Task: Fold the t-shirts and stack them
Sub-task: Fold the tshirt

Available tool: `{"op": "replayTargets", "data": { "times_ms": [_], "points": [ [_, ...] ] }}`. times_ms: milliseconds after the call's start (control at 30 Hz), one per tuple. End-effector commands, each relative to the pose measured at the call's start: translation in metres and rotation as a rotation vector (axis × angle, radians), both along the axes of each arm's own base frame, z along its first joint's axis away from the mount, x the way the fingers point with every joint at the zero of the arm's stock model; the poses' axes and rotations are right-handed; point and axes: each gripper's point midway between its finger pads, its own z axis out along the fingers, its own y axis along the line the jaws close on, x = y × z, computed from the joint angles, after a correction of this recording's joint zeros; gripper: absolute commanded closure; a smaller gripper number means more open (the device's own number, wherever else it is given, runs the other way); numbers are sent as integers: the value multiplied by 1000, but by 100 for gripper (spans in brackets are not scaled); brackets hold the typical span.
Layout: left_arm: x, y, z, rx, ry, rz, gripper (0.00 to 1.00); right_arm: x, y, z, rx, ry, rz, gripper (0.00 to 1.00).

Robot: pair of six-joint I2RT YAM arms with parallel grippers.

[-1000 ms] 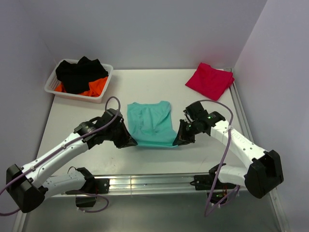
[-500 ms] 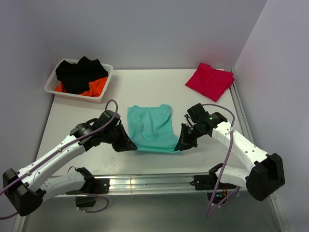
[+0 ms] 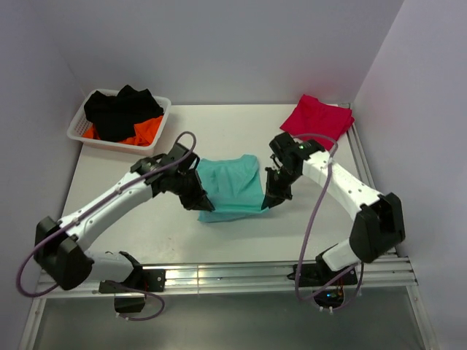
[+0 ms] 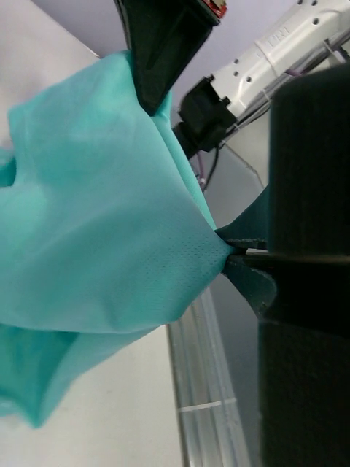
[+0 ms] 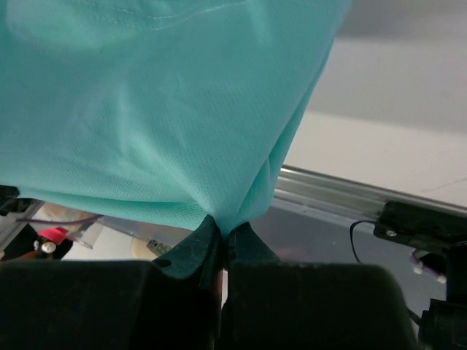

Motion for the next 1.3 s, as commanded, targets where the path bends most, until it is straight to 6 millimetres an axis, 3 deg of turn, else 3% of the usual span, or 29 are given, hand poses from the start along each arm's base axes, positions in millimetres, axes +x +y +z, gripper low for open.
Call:
{"op": "replayTargets", "data": {
  "times_ms": [0,67,100,133,167,200,233,267,300,333,367,400,433,467,500,533,600,667,700,733,767,800,833,867,933,967,1033,1067,1267],
  "points": [
    [35,9,16,61,-77,-27,100,26,-17,4,-130,-36,41,100],
    [62,11,10,81,-68,-20,100,42,-14,-1,-140,-6,53,100],
    [77,9,22,62,-91,-16,100,59,-8,8,-122,-41,51,100],
    [90,8,12,74,-63,-14,100,70,-5,10,-117,-49,53,100],
    [109,16,12,76,-76,0,100,80,-2,-1,-132,-4,55,100],
    [129,14,24,61,-116,10,100,106,5,14,-104,-61,42,100],
    [143,14,6,70,-57,11,100,120,8,15,-100,-70,43,100],
    [163,23,3,63,-55,31,100,134,12,-5,-120,-7,36,100],
    [188,20,-9,56,-41,31,92,167,19,11,-80,-79,14,100],
    [198,23,-18,55,-8,38,83,185,24,11,-68,-81,-19,92],
    [216,32,-27,41,22,67,72,196,24,-23,-105,25,-36,82],
    [238,31,-21,10,-7,73,53,234,35,6,-43,-95,-61,58],
    [255,32,-52,10,51,79,1,254,33,3,-32,-98,-114,1],
    [271,46,-60,41,45,109,0,265,38,-16,-4,-53,-143,0],
    [296,47,-48,42,-31,119,1,274,37,-19,23,-48,-183,0],
    [308,49,-63,59,-29,129,1,282,26,-24,41,-27,-252,0],
    [328,51,-50,24,-82,155,1,290,22,-26,91,-79,-285,0],
    [338,54,-39,-13,-129,197,0,294,15,-6,112,-171,-292,0],
    [339,57,-17,-28,-183,210,1,293,13,0,111,-194,-284,0],
    [340,60,-11,-36,-208,224,0,291,7,10,97,-222,-268,0],
    [333,65,-20,-15,-194,237,1,288,3,11,78,-228,-267,0],
    [332,68,-3,-25,-237,244,1,287,-3,13,61,-245,-255,0],
    [329,70,-2,-21,-242,243,1,285,-4,24,68,-278,-249,0],
    [323,73,-8,-16,-227,241,0,276,-9,14,52,-255,-250,0],
    [315,74,-6,-14,-229,225,1,273,-13,23,61,-302,-252,0],
    [309,75,-13,-5,-208,222,1,263,-16,8,48,-266,-256,0],
    [301,78,-13,9,-210,219,1,255,-16,3,59,-258,-258,0],
    [294,79,-21,17,-188,217,1,249,-16,-9,55,-236,-257,0],
    [272,85,-8,30,-194,205,0,234,-15,-44,41,-203,-254,0]
  ]
}}
